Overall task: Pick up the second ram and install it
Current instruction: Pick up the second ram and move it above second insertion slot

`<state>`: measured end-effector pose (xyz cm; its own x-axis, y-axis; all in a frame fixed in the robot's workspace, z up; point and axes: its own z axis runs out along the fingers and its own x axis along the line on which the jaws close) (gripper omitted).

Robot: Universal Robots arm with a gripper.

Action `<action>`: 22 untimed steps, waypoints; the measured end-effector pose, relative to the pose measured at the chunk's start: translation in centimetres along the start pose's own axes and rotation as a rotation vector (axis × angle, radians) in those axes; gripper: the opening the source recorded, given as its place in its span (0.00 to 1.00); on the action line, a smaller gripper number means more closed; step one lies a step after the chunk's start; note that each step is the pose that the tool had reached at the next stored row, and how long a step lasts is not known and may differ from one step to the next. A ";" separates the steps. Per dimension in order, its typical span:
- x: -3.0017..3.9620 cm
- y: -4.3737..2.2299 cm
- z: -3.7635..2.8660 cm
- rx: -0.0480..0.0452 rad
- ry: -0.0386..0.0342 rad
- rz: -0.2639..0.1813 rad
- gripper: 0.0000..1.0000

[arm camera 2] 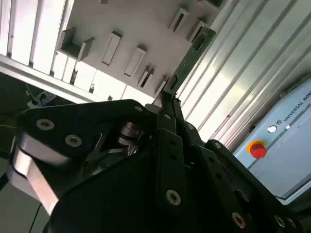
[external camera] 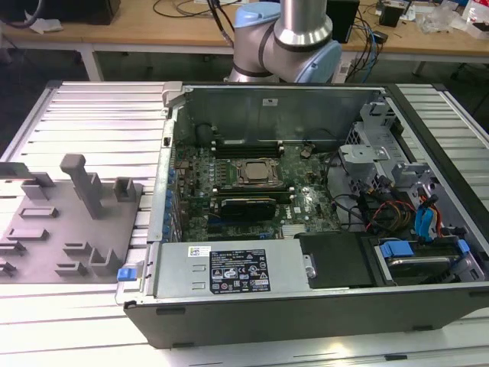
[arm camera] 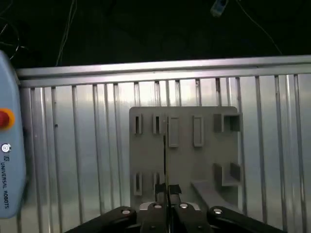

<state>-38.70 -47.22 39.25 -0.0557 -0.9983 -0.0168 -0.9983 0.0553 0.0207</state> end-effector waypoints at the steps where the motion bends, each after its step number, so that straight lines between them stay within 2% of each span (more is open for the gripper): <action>1: -0.05 -0.90 0.00 -0.0009 0.0003 0.000 0.12; 3: -0.18 -2.47 0.05 -0.0020 0.0003 0.000 0.12; 5: -0.33 -4.39 0.11 -0.0035 0.0003 0.000 0.12; 7: -0.51 -6.64 0.15 -0.0055 0.0005 0.000 0.12; 8: -0.58 -7.47 0.17 -0.0061 0.0005 0.000 0.12; 9: -0.67 -8.67 0.20 -0.0073 0.0006 0.000 0.12; 10: -0.74 -9.58 0.22 -0.0081 0.0006 0.000 0.12; 12: -0.85 -11.06 0.25 -0.0100 0.0008 0.000 0.12; 14: -0.91 -11.99 0.27 -0.0112 0.0007 0.000 0.12; 17: -1.09 -14.51 0.32 -0.0163 0.0011 0.000 0.12; 19: -1.16 -15.57 0.35 -0.0190 0.0013 0.000 0.12; 21: -1.31 -18.08 0.39 -0.0232 0.0016 0.000 0.12; 22: -1.38 -18.96 0.42 -0.0247 0.0015 0.000 0.12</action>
<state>-19.70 -46.88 38.46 -0.0561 -0.9983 -0.0153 -0.9974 0.0554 0.0454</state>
